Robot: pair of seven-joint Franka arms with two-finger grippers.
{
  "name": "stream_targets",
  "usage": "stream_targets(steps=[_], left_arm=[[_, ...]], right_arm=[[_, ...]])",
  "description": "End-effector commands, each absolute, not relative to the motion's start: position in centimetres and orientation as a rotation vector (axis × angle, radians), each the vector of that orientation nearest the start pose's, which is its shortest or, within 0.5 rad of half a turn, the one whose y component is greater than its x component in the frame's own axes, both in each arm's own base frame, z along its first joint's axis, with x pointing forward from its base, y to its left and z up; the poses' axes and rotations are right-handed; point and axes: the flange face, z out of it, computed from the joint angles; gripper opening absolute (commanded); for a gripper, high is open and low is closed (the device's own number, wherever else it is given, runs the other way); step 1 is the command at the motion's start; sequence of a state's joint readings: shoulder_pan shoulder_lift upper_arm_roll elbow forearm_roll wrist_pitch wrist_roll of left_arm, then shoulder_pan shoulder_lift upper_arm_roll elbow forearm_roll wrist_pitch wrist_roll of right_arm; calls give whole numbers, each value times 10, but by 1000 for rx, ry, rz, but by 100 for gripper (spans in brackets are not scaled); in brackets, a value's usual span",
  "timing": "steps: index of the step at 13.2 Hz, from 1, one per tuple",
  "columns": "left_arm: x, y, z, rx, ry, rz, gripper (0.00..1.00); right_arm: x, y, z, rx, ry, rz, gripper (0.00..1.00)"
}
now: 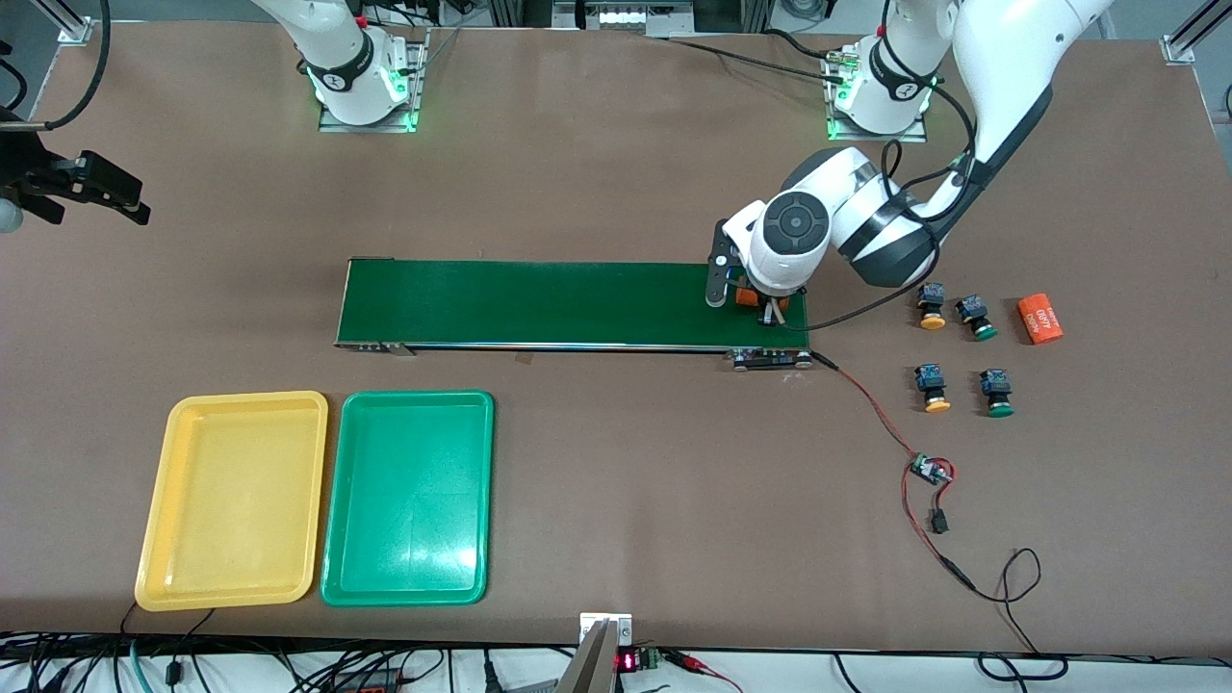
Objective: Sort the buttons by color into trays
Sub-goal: 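Carry the orange cylinder onto the green belt and open the left gripper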
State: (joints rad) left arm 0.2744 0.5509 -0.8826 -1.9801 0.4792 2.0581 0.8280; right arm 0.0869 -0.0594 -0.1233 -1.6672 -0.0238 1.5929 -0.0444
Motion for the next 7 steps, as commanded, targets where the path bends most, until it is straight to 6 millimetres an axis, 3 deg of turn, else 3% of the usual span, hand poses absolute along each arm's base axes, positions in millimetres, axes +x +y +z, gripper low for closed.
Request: stream_targets(steps=[1,2,5,7], left_arm=[[499,-305,256,-2103,2348,320,83],[499,-303,258,-2098,2350,322,100],[503,-300,271,-2108,2314,326,100],[506,-295,301,-2176,2239,331,100]], right_arm=[[533,-25,617,-3144,-6,8,100],[533,-25,617,-3144,-6,8,100],[533,-25,617,-3144,-6,8,100],[533,-25,617,-3144,-6,8,100]])
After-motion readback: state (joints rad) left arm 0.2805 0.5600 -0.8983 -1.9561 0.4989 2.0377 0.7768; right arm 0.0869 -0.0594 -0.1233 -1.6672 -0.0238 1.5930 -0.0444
